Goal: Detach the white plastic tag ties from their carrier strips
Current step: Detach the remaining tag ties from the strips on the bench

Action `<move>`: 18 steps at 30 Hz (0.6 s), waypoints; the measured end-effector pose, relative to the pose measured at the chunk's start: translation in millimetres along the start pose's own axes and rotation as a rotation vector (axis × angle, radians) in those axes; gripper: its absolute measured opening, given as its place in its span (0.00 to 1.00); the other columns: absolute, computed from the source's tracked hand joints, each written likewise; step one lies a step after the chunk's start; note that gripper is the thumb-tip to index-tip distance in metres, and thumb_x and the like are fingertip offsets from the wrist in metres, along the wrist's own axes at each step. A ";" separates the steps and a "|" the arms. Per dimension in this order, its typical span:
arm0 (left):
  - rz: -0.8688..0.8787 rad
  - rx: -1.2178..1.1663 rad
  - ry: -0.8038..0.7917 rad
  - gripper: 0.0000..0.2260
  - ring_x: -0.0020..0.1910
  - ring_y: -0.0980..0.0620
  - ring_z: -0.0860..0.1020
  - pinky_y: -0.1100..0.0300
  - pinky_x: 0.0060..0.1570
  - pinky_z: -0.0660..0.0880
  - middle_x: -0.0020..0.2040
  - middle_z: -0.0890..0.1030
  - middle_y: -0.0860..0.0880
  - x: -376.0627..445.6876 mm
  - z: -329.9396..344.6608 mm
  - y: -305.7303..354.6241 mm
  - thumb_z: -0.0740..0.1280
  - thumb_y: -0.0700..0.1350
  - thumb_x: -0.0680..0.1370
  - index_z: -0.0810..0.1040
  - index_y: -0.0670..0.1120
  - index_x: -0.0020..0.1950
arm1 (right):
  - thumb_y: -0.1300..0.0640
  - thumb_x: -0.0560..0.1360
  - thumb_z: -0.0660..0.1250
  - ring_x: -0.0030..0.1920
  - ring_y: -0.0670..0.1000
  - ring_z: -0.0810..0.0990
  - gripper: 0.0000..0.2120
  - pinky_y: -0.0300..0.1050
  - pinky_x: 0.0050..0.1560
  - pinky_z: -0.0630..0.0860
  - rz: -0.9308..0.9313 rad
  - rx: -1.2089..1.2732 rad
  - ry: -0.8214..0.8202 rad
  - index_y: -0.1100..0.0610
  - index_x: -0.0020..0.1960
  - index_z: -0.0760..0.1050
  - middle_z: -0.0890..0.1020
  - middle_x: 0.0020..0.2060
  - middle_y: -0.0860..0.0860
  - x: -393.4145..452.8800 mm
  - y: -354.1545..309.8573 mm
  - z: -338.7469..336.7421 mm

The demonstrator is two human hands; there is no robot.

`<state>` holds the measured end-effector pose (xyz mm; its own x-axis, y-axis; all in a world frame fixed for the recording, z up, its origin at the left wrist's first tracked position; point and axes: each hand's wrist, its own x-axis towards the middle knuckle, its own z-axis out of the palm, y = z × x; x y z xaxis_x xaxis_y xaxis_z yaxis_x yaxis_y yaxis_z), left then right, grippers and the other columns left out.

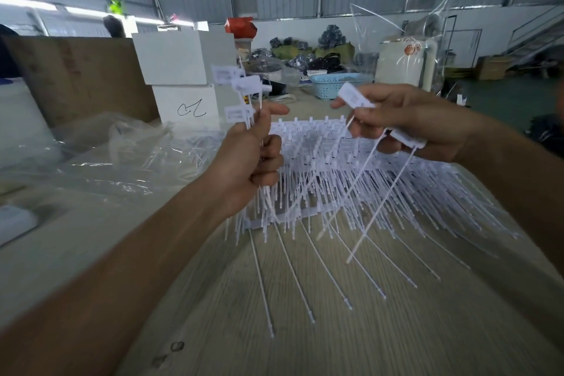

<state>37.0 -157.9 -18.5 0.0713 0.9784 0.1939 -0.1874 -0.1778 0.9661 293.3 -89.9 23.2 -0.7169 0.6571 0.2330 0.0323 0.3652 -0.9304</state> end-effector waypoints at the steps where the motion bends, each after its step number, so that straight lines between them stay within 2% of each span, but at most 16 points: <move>1: -0.008 0.003 -0.005 0.12 0.26 0.55 0.54 0.66 0.22 0.55 0.30 0.58 0.52 0.1 1.0 0.1 0.57 0.52 0.86 0.76 0.48 0.61 | 0.58 0.75 0.69 0.34 0.45 0.75 0.16 0.36 0.27 0.72 0.044 -0.013 -0.033 0.53 0.62 0.80 0.83 0.42 0.54 1.3 2.7 2.7; 4: 0.008 0.044 -0.061 0.09 0.24 0.56 0.53 0.66 0.21 0.54 0.30 0.57 0.52 -1.8 8.2 -0.3 0.63 0.49 0.83 0.78 0.45 0.55 | 0.59 0.75 0.70 0.34 0.45 0.78 0.15 0.36 0.27 0.74 0.127 -0.010 -0.125 0.59 0.61 0.75 0.85 0.45 0.57 7.3 8.0 14.4; 8: 0.106 0.153 -0.133 0.03 0.24 0.55 0.54 0.66 0.22 0.55 0.28 0.59 0.53 -6.4 14.3 -0.8 0.69 0.49 0.80 0.82 0.53 0.48 | 0.57 0.76 0.69 0.35 0.48 0.80 0.12 0.37 0.30 0.75 0.092 -0.064 -0.184 0.60 0.57 0.73 0.86 0.45 0.59 14.0 10.3 27.2; 11: 0.185 0.242 -0.204 0.06 0.23 0.56 0.56 0.66 0.23 0.56 0.26 0.62 0.54 -8.4 14.5 -1.5 0.69 0.45 0.80 0.83 0.51 0.55 | 0.59 0.77 0.68 0.33 0.48 0.79 0.15 0.36 0.29 0.74 0.070 0.006 -0.227 0.60 0.63 0.74 0.85 0.42 0.58 14.3 9.6 32.7; 13: 0.221 0.241 -0.241 0.09 0.23 0.56 0.57 0.66 0.23 0.57 0.27 0.63 0.54 -9.5 13.3 -1.6 0.69 0.46 0.79 0.83 0.49 0.58 | 0.59 0.77 0.68 0.33 0.47 0.79 0.23 0.35 0.27 0.73 0.062 0.057 -0.241 0.66 0.68 0.68 0.84 0.40 0.58 13.6 9.0 34.8; 14: 0.241 0.236 -0.251 0.10 0.23 0.56 0.58 0.66 0.23 0.57 0.27 0.64 0.54 -9.8 12.8 -1.3 0.70 0.47 0.78 0.83 0.49 0.58 | 0.58 0.77 0.67 0.33 0.47 0.80 0.23 0.35 0.27 0.73 0.054 0.068 -0.249 0.68 0.67 0.67 0.84 0.40 0.57 13.0 8.7 36.0; 18: 0.322 0.207 -0.210 0.10 0.21 0.57 0.61 0.67 0.23 0.58 0.28 0.70 0.50 -8.1 13.3 -2.6 0.69 0.52 0.77 0.82 0.49 0.54 | 0.57 0.79 0.65 0.39 0.48 0.83 0.13 0.36 0.32 0.77 0.031 0.063 -0.216 0.59 0.63 0.73 0.85 0.44 0.55 13.2 7.9 39.1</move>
<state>49.9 -166.7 -20.3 0.2430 0.8306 0.5010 -0.0340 -0.5089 0.8602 256.8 -104.2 7.9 -0.8492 0.5079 0.1446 0.0174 0.3006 -0.9536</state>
